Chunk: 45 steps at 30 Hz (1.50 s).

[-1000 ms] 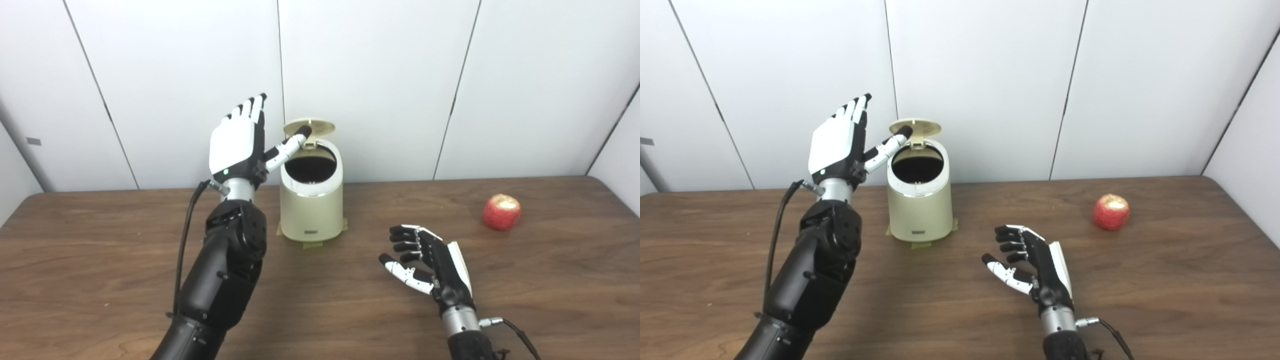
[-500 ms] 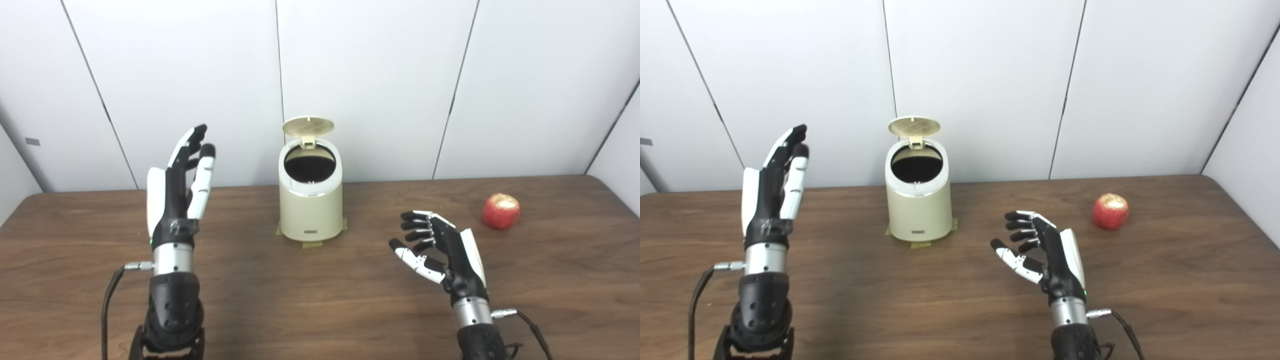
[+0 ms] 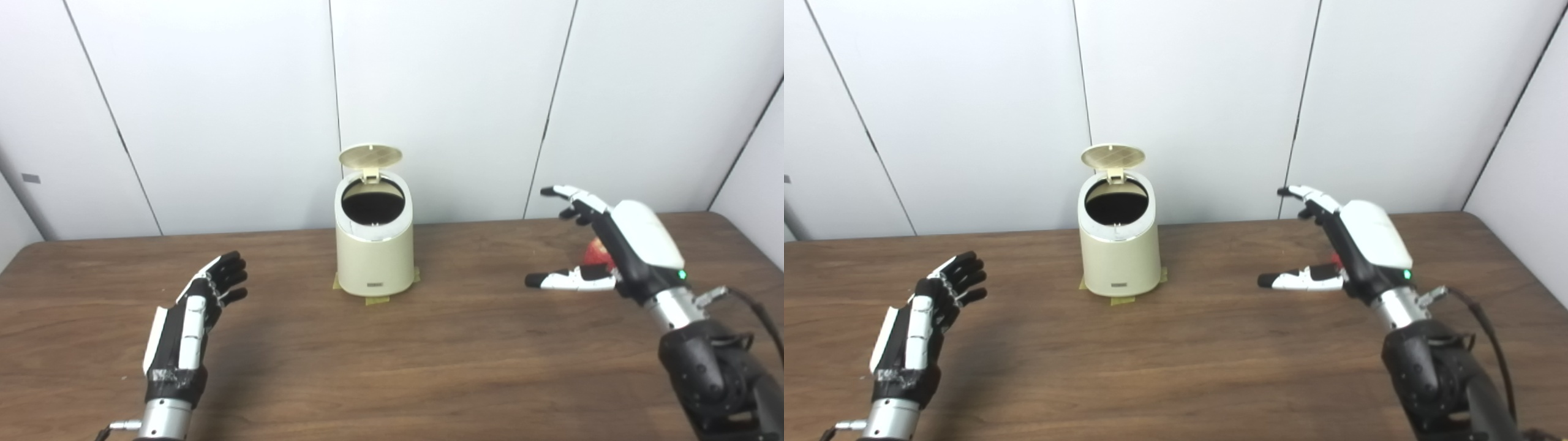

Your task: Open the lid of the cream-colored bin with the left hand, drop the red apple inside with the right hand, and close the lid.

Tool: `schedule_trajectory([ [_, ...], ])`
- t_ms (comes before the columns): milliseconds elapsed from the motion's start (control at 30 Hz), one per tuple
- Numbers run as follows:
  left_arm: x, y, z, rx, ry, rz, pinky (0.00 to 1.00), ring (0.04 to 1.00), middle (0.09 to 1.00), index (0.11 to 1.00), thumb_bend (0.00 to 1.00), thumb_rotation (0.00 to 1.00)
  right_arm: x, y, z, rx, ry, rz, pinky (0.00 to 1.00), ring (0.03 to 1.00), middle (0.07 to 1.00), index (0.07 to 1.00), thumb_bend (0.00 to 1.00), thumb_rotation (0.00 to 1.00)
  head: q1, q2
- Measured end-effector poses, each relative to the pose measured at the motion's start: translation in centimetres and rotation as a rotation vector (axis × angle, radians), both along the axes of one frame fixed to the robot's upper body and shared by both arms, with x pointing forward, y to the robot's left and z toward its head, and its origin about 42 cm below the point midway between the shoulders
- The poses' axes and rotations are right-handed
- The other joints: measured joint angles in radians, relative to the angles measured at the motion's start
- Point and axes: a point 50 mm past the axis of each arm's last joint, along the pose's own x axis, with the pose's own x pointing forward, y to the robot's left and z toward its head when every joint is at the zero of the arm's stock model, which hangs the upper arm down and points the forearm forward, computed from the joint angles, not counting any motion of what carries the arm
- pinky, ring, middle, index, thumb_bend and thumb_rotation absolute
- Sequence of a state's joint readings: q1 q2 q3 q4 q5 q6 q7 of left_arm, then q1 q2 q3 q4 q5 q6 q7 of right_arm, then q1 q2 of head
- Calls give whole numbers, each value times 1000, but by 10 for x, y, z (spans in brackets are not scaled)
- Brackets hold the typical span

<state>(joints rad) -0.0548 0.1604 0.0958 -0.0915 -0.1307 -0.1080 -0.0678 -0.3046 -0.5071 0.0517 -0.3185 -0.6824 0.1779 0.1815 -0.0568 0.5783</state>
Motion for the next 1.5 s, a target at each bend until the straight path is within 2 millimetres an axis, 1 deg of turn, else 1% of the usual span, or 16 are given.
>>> schedule_trajectory([
  [67,-4,0,-3,1,-4,-14,781,832,837,828,667,1000,9,1,25,-60,32,-17,632,844,902,874,991,428,6,-5],
  [167,-7,3,-7,-3,2,-15,779,836,840,824,676,1000,25,6,53,-118,105,-43,601,844,922,872,1000,372,5,-6],
  [233,-11,6,-11,-3,16,-14,787,840,845,830,658,992,35,6,65,-157,160,-53,587,853,919,859,1000,329,0,-9],
  [300,-15,9,-16,2,35,-14,778,834,844,827,632,969,54,-1,69,-191,220,-76,577,845,920,858,1000,284,3,-15],
  [400,-19,12,-21,4,49,-6,765,823,834,816,636,934,73,-16,63,-205,320,-138,587,861,938,869,993,243,5,-15],
  [500,-16,17,-21,17,30,15,760,821,830,812,636,916,84,-21,44,-226,412,-172,597,867,943,870,985,213,0,-18],
  [533,-15,17,-21,20,29,18,761,822,830,814,624,893,87,-23,38,-232,437,-182,638,890,944,870,972,205,-2,-20],
  [567,-15,16,-21,23,29,18,761,822,830,815,618,879,92,-25,32,-244,466,-197,684,919,952,877,966,224,-2,-20],
  [700,-15,15,-21,37,30,20,761,824,833,818,619,861,112,-37,12,-293,584,-256,689,918,951,871,975,225,2,-21],
  [800,-15,15,-21,38,29,28,762,823,830,815,618,853,126,-41,6,-342,631,-290,680,909,954,868,983,250,3,-20],
  [967,-14,14,-21,45,26,32,757,816,817,800,606,830,140,-46,2,-378,683,-305,716,906,978,877,966,213,12,-18],
  [1100,-14,12,-21,57,25,31,756,814,821,802,573,845,145,-48,-4,-418,711,-327,762,932,971,884,921,206,17,-15],
  [1200,-14,11,-20,61,24,31,756,815,821,801,566,847,149,-52,-16,-468,734,-332,788,950,970,879,898,190,20,-12],
  [1300,-14,11,-20,60,23,33,758,816,821,802,568,843,150,-56,-22,-477,754,-341,717,940,970,868,909,181,20,-11],
  [1400,-14,10,-21,58,23,33,758,820,827,807,570,847,157,-63,-28,-492,764,-360,660,869,928,858,928,217,20,-11],
  [1500,-15,10,-20,57,22,33,760,821,825,802,577,846,159,-73,-36,-509,765,-369,635,842,916,852,939,237,23,-9],
])
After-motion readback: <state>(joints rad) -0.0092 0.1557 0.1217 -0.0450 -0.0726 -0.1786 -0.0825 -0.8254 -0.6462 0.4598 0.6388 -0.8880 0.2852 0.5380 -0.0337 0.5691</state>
